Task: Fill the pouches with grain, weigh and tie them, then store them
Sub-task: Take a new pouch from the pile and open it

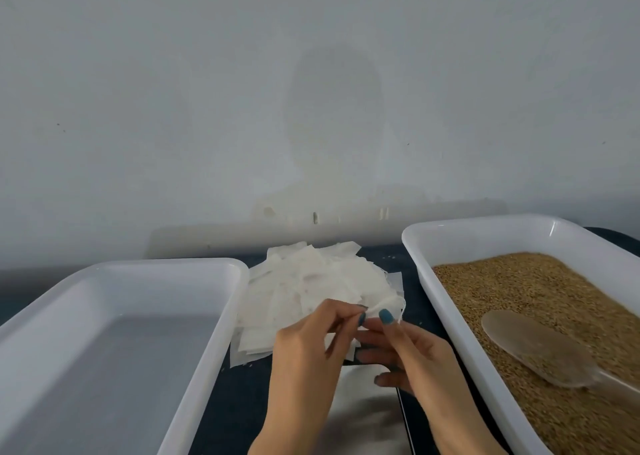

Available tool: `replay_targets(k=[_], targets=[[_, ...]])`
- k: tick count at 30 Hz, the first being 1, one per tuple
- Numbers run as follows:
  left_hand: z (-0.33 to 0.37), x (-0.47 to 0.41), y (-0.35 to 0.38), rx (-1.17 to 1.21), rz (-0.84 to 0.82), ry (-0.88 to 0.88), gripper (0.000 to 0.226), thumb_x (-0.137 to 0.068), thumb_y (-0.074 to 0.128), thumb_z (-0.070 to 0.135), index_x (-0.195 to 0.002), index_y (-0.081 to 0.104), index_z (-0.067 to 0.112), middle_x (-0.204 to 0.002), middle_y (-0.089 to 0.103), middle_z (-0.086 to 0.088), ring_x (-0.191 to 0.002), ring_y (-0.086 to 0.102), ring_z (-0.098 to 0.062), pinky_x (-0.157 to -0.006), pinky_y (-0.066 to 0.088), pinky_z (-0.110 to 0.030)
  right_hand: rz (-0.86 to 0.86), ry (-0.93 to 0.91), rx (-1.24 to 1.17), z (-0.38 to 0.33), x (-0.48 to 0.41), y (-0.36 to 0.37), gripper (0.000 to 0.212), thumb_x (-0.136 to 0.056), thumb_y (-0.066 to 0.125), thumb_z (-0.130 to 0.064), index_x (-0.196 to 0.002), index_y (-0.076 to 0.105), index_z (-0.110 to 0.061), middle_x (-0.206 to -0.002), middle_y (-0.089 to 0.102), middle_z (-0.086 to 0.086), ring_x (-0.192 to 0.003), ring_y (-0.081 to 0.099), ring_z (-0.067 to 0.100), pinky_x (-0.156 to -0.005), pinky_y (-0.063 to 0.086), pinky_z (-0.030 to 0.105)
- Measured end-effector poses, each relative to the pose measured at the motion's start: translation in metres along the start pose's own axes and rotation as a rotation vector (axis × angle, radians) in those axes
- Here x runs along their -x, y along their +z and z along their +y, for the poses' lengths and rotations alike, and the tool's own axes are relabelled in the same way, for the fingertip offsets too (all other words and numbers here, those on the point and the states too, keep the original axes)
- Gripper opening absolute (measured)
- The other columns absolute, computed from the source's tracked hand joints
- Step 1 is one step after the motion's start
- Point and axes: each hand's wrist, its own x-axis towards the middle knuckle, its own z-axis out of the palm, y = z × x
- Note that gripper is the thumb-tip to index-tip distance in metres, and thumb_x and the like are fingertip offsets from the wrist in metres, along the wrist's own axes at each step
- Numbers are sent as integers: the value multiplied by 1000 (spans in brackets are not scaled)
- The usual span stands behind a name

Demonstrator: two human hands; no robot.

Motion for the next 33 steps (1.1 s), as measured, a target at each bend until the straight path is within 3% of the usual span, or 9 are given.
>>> replay_targets(k=[3,6,16,21,24,27,30,33], targets=[[1,4,4,-108,-42,161,4,-89,68,26,-93,69,25,-88,72,18,-77,68,2,-58,53,-14,67,12,-18,-4,2,-2,36,-77,64,-41,-94,78,-13,-86,78,10,-77,76,26,-48,54,22],[2,5,6,-152,-49,225,6,-87,68,21,-93,69,23,-93,73,17,-79,68,-1,-55,55,-21,93,45,-14,-9,3,-6,23,-84,66,-34,-91,79,-17,-85,78,10,-77,77,24,-49,54,21],[1,7,6,-57,-11,120,16,-82,78,29,-93,67,26,-95,71,21,-86,69,0,-60,57,-25,91,55,40,-14,7,-3,19,-93,65,-15,-89,81,-23,-82,78,10,-76,76,21,-50,54,19],[3,6,9,-43,12,128,16,-82,78,18,-91,67,25,-92,71,19,-84,68,1,-63,57,-23,98,-3,61,-13,7,-3,11,-88,69,-22,-83,79,-23,-78,77,8,-74,76,19,-50,54,18],[5,6,10,-49,31,103,16,-80,76,17,-89,65,24,-85,69,17,-81,68,0,-63,57,-22,85,-59,181,-9,6,-4,10,-92,66,-20,-90,75,-15,-77,77,3,-74,76,17,-51,55,19],[4,6,10,-90,66,81,24,-77,78,9,-86,62,24,-82,66,16,-79,67,-2,-65,56,-21,76,-138,423,-6,9,-7,12,-92,66,-23,-84,71,-16,-71,74,-5,-68,72,11,-57,58,30],[7,3,8,-66,114,-18,33,-74,75,2,-86,57,27,-82,60,15,-78,65,-7,-64,54,-16,104,-251,763,-4,12,-12,19,-85,68,-27,-69,61,-20,-62,62,-7,-58,58,10,-58,45,29],[8,0,-1,2,-89,-12,37,-75,68,12,-104,55,30,-104,58,14,-101,61,-8,-82,54,-21,64,-203,725,-13,11,-12,18,-86,66,-22,-72,60,-12,-66,63,4,-61,64,14,-62,51,39]])
